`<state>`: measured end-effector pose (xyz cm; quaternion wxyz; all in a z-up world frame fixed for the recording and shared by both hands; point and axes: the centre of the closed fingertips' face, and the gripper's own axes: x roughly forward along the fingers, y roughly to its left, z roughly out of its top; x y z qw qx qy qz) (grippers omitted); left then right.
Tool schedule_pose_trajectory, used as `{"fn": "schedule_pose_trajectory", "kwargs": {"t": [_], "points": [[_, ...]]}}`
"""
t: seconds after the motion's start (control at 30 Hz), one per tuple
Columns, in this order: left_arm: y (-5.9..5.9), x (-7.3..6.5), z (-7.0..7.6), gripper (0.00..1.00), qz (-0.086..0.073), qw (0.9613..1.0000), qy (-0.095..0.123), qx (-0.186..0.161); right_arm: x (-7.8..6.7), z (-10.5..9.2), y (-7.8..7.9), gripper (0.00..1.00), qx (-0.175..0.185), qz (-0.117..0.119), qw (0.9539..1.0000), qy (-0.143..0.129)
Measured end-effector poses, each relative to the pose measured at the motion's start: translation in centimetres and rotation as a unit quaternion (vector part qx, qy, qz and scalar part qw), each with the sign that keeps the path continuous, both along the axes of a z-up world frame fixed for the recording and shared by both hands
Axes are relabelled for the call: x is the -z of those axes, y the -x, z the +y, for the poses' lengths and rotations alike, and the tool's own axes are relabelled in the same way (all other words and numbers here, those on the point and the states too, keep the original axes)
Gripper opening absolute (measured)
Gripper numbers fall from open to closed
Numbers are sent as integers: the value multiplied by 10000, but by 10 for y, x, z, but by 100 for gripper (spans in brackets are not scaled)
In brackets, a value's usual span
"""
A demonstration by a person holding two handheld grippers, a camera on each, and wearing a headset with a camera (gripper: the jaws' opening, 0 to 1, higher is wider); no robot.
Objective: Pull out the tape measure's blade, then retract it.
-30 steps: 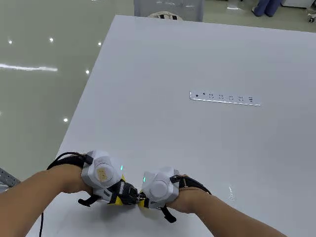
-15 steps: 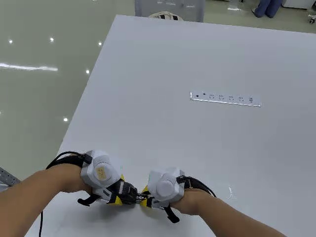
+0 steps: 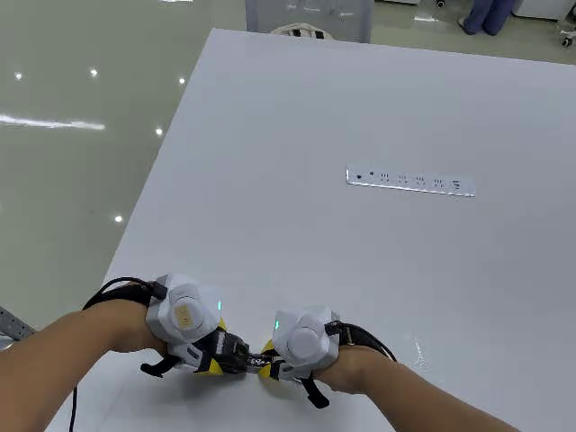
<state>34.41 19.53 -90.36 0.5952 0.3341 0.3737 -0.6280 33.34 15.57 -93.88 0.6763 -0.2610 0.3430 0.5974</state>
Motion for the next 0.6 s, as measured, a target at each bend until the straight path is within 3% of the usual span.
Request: {"fn": "schedule_pose_trajectory", "kwargs": {"t": [0.4, 0.6], "points": [[0, 0, 0, 34, -1, 10000, 48, -45, 0, -4, 0, 14, 19, 31, 10000, 0], [0, -2, 2, 34, -27, 9998, 181, -71, -2, -4, 1, 14, 11, 29, 9999, 95]]}}
